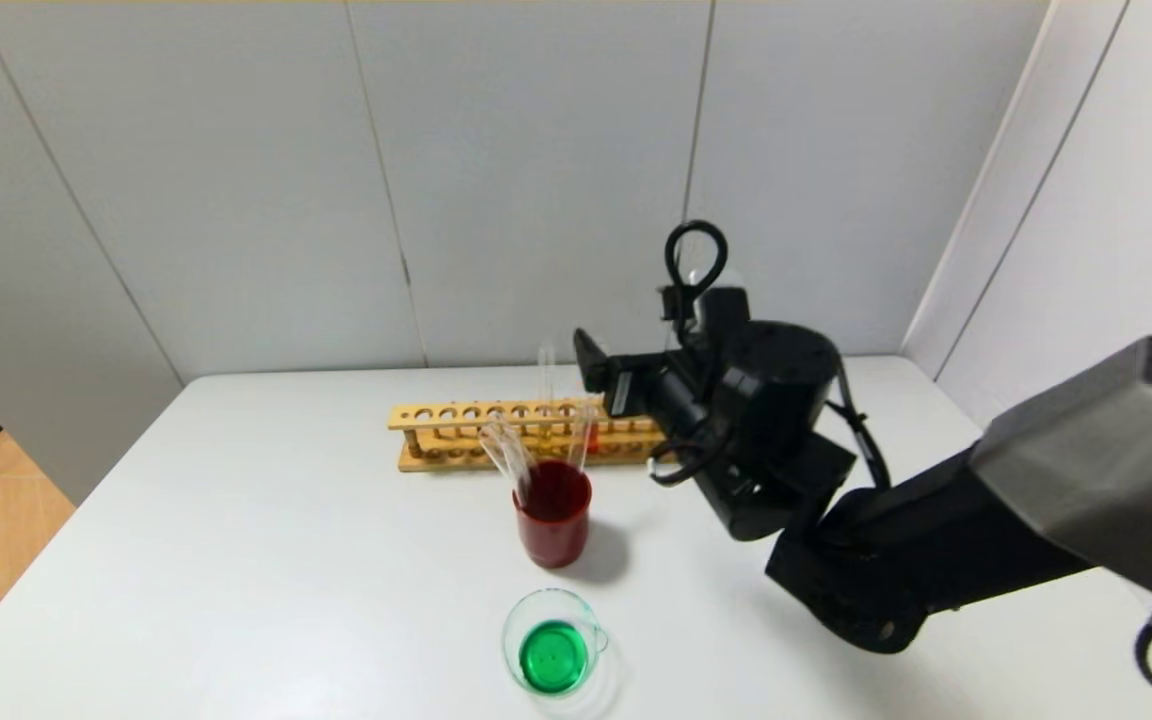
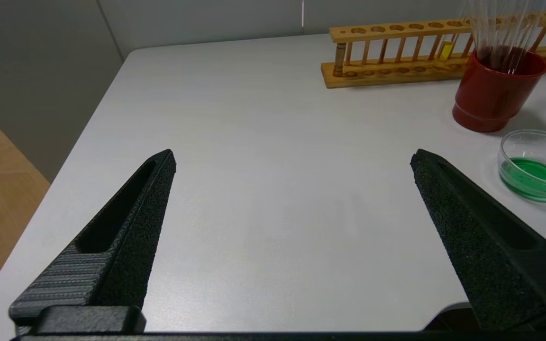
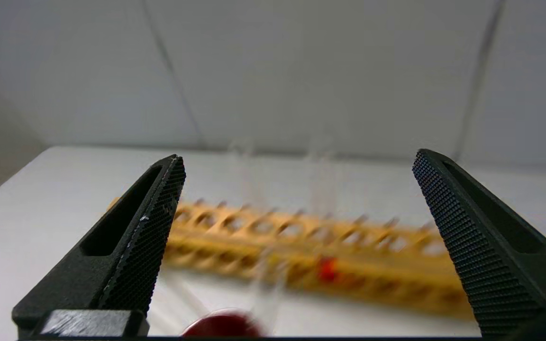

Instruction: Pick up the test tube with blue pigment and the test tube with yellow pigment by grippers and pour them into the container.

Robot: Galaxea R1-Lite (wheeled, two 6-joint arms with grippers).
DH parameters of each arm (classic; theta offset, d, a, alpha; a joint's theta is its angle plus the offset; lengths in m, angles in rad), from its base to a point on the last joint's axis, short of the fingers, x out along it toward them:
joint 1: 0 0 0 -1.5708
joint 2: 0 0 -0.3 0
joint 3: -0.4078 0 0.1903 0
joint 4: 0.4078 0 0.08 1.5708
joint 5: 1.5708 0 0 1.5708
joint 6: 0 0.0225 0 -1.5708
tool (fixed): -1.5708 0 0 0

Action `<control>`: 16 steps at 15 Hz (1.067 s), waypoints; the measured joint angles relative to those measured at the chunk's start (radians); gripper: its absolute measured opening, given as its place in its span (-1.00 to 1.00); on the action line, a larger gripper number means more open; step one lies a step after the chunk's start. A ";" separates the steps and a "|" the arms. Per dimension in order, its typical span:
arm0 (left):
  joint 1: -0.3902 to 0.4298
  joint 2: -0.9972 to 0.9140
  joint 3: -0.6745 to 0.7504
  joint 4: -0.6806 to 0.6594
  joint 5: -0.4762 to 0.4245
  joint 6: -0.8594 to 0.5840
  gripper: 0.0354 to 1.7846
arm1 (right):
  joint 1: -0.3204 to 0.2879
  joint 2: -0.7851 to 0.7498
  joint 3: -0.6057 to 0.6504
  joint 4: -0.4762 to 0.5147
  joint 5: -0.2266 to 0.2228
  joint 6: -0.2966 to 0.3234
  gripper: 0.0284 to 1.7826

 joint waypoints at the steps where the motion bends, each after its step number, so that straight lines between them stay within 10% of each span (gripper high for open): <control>1: 0.000 0.000 0.000 0.000 0.000 0.000 0.96 | -0.028 -0.058 0.013 0.001 0.000 -0.077 0.96; 9: 0.000 0.000 0.000 0.000 0.000 0.000 0.96 | -0.412 -0.747 0.094 0.136 -0.077 -0.693 0.96; 16: 0.000 0.000 0.000 0.000 0.000 0.000 0.96 | -0.579 -1.467 0.012 0.888 -0.223 -0.873 0.96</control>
